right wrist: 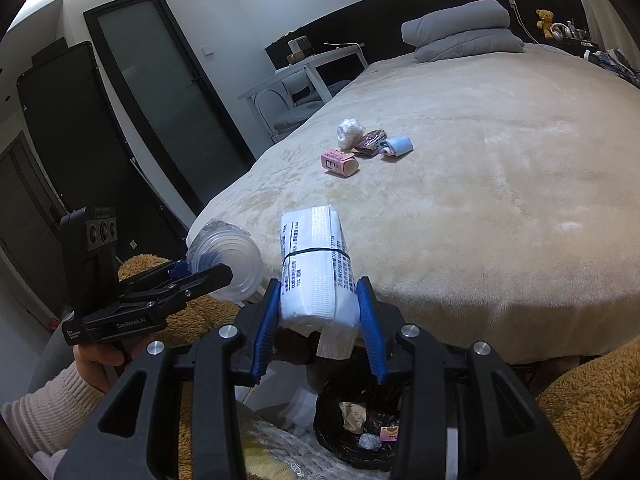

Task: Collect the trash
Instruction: 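Carry the clear cup and tissue roll down over the black bin with both tools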

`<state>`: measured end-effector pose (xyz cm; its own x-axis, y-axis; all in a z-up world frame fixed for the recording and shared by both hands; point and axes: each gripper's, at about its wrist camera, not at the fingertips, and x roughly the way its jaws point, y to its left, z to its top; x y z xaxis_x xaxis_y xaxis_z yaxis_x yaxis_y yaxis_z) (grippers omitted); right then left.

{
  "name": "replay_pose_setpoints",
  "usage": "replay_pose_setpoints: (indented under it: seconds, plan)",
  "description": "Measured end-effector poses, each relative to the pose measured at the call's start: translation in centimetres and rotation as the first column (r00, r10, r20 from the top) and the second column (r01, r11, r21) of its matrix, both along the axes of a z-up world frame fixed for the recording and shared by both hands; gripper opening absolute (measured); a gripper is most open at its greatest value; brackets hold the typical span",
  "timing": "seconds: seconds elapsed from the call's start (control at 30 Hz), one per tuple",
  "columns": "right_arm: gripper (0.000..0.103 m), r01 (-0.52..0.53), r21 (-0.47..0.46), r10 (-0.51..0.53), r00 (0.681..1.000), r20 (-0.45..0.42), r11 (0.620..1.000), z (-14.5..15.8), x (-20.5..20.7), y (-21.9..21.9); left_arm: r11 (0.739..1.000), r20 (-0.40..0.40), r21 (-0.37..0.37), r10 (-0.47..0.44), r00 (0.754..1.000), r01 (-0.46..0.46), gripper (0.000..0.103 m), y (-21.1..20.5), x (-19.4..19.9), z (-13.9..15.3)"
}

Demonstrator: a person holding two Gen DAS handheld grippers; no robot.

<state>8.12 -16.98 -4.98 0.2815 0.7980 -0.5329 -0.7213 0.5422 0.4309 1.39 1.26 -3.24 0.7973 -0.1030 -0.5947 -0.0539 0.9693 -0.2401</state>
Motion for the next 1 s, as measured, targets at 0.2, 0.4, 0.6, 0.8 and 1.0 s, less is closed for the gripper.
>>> replay_pose_setpoints:
  seconds: [0.2, 0.4, 0.6, 0.8, 1.0]
  plan:
    - [0.04, 0.007, -0.059, -0.008, 1.0, -0.023, 0.998, -1.0, -0.5, 0.4, 1.0, -0.043, 0.006, 0.0, 0.999, 0.001, 0.068, -0.8, -0.5, -0.8]
    - [0.04, -0.014, -0.133, 0.002, 0.996, -0.09, 0.991, -3.0, -0.2, 1.3, 1.0, -0.141, 0.017, 0.006, 0.99, -0.004, 0.068, -1.0, 0.3, -2.5]
    - [0.04, -0.024, -0.183, -0.018, 0.974, -0.224, 0.983, -5.7, 1.2, 1.9, 1.0, -0.231, -0.006, -0.008, 0.973, 0.007, 0.068, -1.0, 1.3, -4.4]
    - [0.04, -0.032, -0.22, -0.045, 0.942, -0.333, 0.975, -8.0, 2.5, 2.2, 1.0, -0.339, -0.032, -0.011, 0.941, 0.001, 0.068, -0.8, 2.4, -6.7]
    - [0.04, -0.058, -0.287, -0.062, 0.918, -0.393, 0.956, -10.1, 3.0, 2.8, 0.997, -0.421, -0.073, -0.036, 0.906, 0.006, 0.068, -0.9, 3.1, -8.5]
